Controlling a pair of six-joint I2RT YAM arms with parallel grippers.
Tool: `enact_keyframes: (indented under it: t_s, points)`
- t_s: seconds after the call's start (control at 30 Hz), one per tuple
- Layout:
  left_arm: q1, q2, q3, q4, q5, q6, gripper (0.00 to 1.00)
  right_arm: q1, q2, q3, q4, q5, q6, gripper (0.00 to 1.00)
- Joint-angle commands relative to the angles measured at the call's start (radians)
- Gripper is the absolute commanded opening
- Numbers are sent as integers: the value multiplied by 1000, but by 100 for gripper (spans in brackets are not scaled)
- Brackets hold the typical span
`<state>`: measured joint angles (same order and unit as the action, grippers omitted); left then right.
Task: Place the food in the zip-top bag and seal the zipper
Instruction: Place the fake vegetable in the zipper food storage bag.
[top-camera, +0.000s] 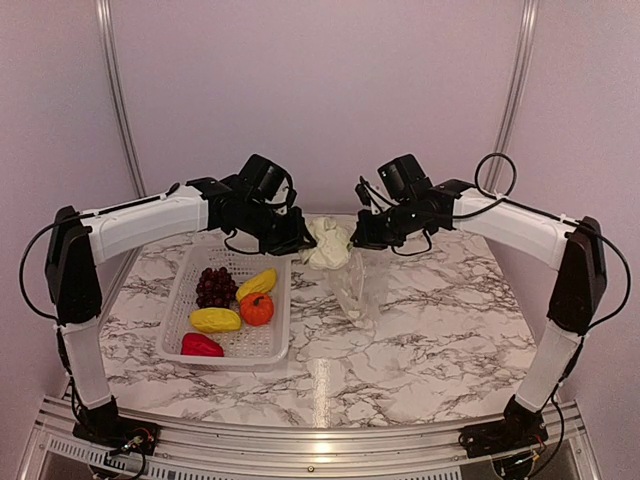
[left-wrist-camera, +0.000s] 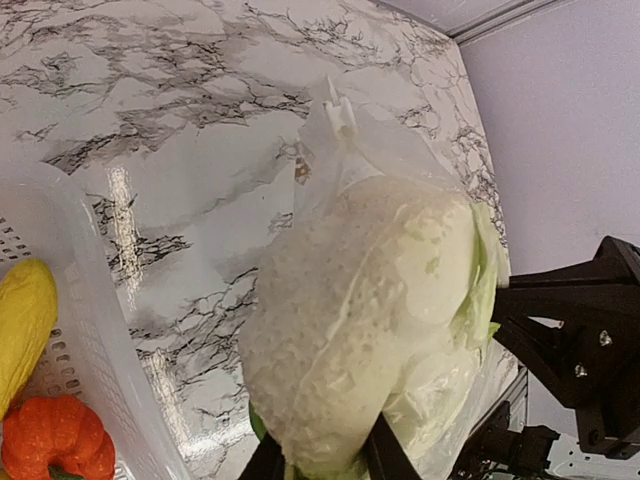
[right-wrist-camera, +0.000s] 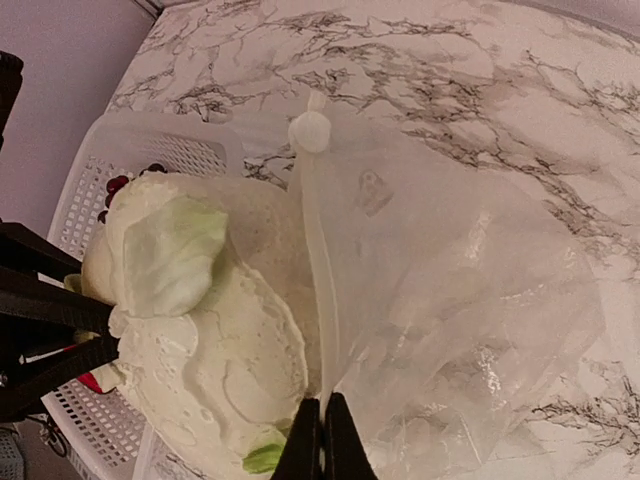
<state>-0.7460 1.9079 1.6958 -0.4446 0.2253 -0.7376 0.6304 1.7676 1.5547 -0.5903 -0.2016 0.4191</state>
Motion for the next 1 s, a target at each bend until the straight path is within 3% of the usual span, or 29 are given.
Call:
enact_keyframes:
  t_s: [0.0, 0.17, 0.43, 0.7, 0.87, 0.9, 0.97]
  points:
    - [-15, 53, 79, -181, -93, 45, 0, 11, 0, 77, 2, -10, 13, 0]
    - [-32, 110, 169, -291, -159, 67, 0, 26, 6, 88, 27, -28, 35, 0]
    - [-50, 171, 316, -292, -120, 76, 0, 30, 30, 57, 82, -115, 86, 0]
    - [-49, 158, 301, -88, 75, 77, 0, 26, -9, 42, 133, -155, 103, 0]
    - [-49, 193, 296, -28, 67, 31, 0, 12, -44, 10, 196, -238, 110, 0]
    - [-49, 205, 297, -1, 74, 22, 4, 11, -51, 1, 212, -260, 116, 0]
    - [-49, 228, 313, 32, 106, 13, 23, 8, -72, -17, 232, -283, 123, 0]
